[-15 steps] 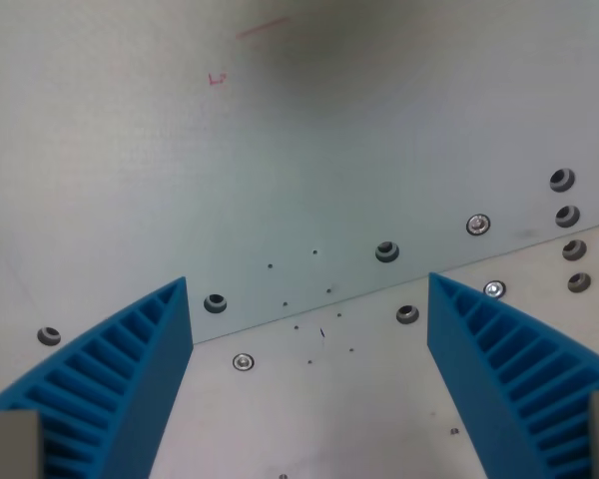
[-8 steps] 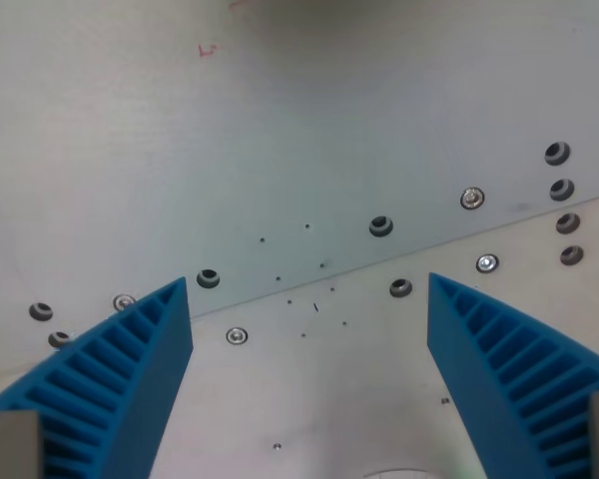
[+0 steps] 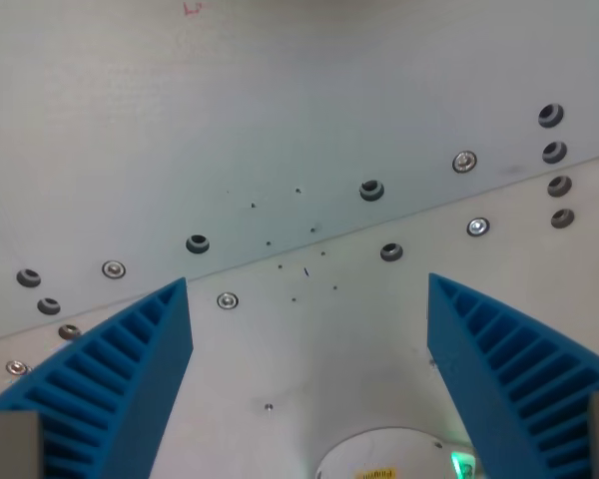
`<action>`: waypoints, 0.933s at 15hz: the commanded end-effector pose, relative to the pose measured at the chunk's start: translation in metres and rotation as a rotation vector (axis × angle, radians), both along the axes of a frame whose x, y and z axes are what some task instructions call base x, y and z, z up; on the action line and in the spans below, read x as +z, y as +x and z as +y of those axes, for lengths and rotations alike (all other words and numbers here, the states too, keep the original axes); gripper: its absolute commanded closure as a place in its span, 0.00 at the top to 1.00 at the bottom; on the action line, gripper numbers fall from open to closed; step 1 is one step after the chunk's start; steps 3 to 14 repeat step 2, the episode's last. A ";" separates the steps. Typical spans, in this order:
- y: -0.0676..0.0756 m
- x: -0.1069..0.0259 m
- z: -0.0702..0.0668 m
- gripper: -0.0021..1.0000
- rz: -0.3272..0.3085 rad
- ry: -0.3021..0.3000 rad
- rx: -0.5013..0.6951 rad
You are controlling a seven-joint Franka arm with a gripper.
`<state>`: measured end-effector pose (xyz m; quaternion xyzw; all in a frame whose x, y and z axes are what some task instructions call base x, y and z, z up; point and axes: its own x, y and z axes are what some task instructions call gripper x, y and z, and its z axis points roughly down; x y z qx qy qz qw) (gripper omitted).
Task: Rotate around base positive y
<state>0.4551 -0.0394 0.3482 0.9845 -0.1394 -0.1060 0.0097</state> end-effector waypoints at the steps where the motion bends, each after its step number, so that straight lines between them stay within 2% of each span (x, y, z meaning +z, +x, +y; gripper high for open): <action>1: 0.008 0.008 0.000 1.00 0.240 -0.014 0.001; 14: 0.008 0.008 0.000 1.00 0.252 -0.014 0.001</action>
